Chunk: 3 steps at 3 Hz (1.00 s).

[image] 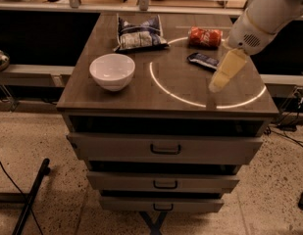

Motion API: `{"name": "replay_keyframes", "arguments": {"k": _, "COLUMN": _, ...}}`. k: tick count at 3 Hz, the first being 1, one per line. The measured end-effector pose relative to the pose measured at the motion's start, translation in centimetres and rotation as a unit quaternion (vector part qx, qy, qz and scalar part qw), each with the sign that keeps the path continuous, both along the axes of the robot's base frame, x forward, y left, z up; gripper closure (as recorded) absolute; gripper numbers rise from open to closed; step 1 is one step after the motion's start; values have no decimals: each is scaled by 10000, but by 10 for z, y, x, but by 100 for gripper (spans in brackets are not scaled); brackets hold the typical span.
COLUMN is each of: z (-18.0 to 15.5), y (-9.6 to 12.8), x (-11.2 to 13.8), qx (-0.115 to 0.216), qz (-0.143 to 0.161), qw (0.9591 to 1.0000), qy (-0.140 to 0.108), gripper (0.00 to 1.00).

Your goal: Place rxbar blueberry into white bowl

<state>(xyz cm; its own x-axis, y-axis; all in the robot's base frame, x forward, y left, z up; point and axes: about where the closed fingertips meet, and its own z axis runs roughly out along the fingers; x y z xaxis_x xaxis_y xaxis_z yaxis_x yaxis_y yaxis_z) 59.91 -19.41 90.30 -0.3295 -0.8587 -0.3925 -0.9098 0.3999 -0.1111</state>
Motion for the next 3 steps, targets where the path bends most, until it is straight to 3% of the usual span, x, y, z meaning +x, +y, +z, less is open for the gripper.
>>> {"name": "replay_keyframes", "arguments": {"k": 3, "z": -67, "y": 5, "x": 85, "qx": 240, "qz": -800, "qw": 9965, "qy": 77, "gripper": 0}}
